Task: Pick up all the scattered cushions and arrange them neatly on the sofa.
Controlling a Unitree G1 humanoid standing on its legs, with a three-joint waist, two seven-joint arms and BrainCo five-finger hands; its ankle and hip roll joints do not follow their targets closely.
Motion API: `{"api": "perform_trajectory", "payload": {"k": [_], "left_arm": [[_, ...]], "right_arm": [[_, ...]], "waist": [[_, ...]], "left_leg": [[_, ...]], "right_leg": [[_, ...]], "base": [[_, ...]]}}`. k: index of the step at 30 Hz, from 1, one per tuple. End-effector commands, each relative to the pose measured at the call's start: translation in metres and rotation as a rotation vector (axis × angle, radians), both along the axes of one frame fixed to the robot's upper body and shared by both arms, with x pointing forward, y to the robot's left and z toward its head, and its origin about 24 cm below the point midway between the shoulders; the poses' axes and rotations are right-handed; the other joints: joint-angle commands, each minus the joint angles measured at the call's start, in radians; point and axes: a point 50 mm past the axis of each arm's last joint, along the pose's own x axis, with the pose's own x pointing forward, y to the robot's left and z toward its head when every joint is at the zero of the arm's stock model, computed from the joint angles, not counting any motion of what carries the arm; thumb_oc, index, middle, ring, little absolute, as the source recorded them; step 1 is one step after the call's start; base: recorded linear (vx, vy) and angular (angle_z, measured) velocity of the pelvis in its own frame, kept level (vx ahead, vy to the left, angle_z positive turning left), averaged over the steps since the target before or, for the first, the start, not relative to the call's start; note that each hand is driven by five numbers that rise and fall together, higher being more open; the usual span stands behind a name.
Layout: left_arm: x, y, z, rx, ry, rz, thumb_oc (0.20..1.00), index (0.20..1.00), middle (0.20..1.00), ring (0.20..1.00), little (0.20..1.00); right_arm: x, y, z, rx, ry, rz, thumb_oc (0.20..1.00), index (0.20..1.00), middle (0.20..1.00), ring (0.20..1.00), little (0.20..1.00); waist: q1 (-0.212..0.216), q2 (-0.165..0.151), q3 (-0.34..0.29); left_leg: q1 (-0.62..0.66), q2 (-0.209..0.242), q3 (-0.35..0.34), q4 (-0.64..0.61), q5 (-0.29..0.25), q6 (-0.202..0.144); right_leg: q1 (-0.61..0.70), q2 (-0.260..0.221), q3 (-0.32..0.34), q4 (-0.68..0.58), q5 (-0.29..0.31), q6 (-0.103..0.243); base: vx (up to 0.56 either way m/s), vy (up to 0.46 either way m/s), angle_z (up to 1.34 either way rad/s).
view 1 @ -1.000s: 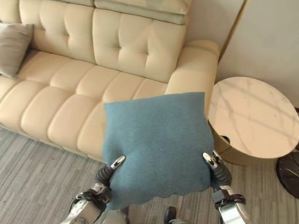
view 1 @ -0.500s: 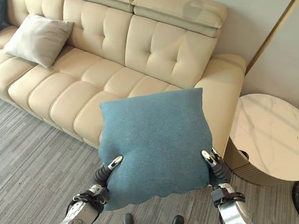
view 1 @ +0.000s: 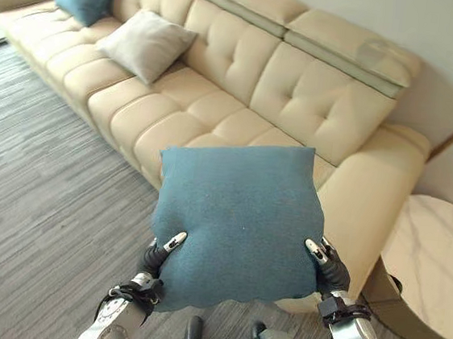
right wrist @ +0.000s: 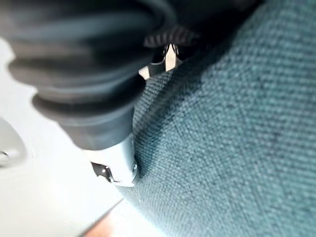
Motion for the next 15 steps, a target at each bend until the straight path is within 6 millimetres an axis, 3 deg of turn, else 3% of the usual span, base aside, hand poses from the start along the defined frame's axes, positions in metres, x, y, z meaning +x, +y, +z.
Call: {"api": "perform_trajectory", "payload": {"k": [1,5,7,8,10,11,12,13,15], "left_arm": [[0.027,-0.045,0.055,-0.092,-0.327,-0.166,0.2,0.2,0.2,0.2,0.2],[0.031,-0.049,0.061,-0.105,-0.361,-0.169,0.2,0.2,0.2,0.2,0.2],[0.031,-0.052,0.062,-0.14,-0.366,-0.157,0.2,0.2,0.2,0.2,0.2],[0.031,-0.052,0.062,-0.139,-0.366,-0.157,0.2,0.2,0.2,0.2,0.2],[0.03,-0.052,0.061,-0.155,-0.368,-0.151,0.2,0.2,0.2,0.2,0.2],[0.029,-0.051,0.062,-0.15,-0.372,-0.147,0.2,0.2,0.2,0.2,0.2],[0.029,-0.051,0.062,-0.15,-0.372,-0.147,0.2,0.2,0.2,0.2,0.2],[0.029,-0.05,0.061,-0.148,-0.369,-0.144,0.2,0.2,0.2,0.2,0.2],[0.028,-0.049,0.06,-0.167,-0.362,-0.129,0.2,0.2,0.2,0.2,0.2]], "right_arm": [[0.02,0.032,0.056,0.103,-0.323,0.146,0.2,0.2,0.2,0.2,0.2],[0.016,0.025,0.056,0.09,-0.327,0.125,0.2,0.2,0.2,0.2,0.2],[0.014,0.015,0.054,0.075,-0.319,0.086,0.2,0.2,0.2,0.2,0.2],[0.014,0.015,0.054,0.076,-0.319,0.086,0.2,0.2,0.2,0.2,0.2],[0.013,0.011,0.054,0.064,-0.318,0.078,0.2,0.2,0.2,0.2,0.2],[0.014,0.01,0.055,0.049,-0.32,0.093,0.2,0.2,0.2,0.2,0.2],[0.014,0.01,0.055,0.049,-0.32,0.093,0.2,0.2,0.2,0.2,0.2],[0.015,0.01,0.054,0.045,-0.316,0.098,0.2,0.2,0.2,0.2,0.2],[0.016,0.008,0.053,0.042,-0.308,0.095,0.2,0.2,0.2,0.2,0.2]], "waist": [[-0.024,-0.015,0.01],[-0.042,-0.039,0.002],[-0.065,-0.028,-0.029],[-0.067,-0.029,-0.031],[-0.081,-0.02,-0.036],[-0.076,-0.015,-0.029],[-0.077,-0.017,-0.031],[-0.072,-0.021,-0.03],[-0.066,-0.034,-0.031]], "left_leg": [[0.163,-0.093,0.03,-0.06,-0.123,-0.063],[0.226,-0.111,-0.02,-0.058,-0.172,-0.071],[0.245,-0.084,0.016,0.004,-0.217,-0.103],[0.241,-0.086,0.014,0.004,-0.215,-0.102],[0.225,-0.07,0.072,0.114,-0.196,-0.135],[0.195,-0.073,0.115,0.242,-0.16,-0.171],[0.192,-0.075,0.114,0.24,-0.157,-0.17],[0.154,-0.08,0.134,0.32,-0.114,-0.19],[0.103,-0.048,0.184,0.379,-0.106,-0.182]], "right_leg": [[-0.018,0.037,-0.057,-0.134,0.132,0.014],[0.032,0.021,-0.115,-0.232,0.166,0.004],[0.083,0.012,-0.129,-0.23,0.158,-0.015],[0.08,0.009,-0.131,-0.231,0.16,-0.014],[0.127,0.004,-0.141,-0.244,0.149,-0.022],[0.174,0.017,-0.12,-0.265,0.142,-0.033],[0.172,0.014,-0.121,-0.265,0.143,-0.032],[0.19,0.013,-0.109,-0.272,0.139,-0.04],[0.213,0.006,-0.085,-0.272,0.12,-0.05]], "base": [[0.28,-0.042,0.93],[0.31,-0.085,0.8],[0.38,-0.134,0.38],[0.32,-0.097,0.51],[0.27,-0.057,0.48],[0.21,-0.042,0.24],[0.21,-0.058,0.05],[0.11,-0.041,-0.13],[0.16,-0.062,-0.15]]}}
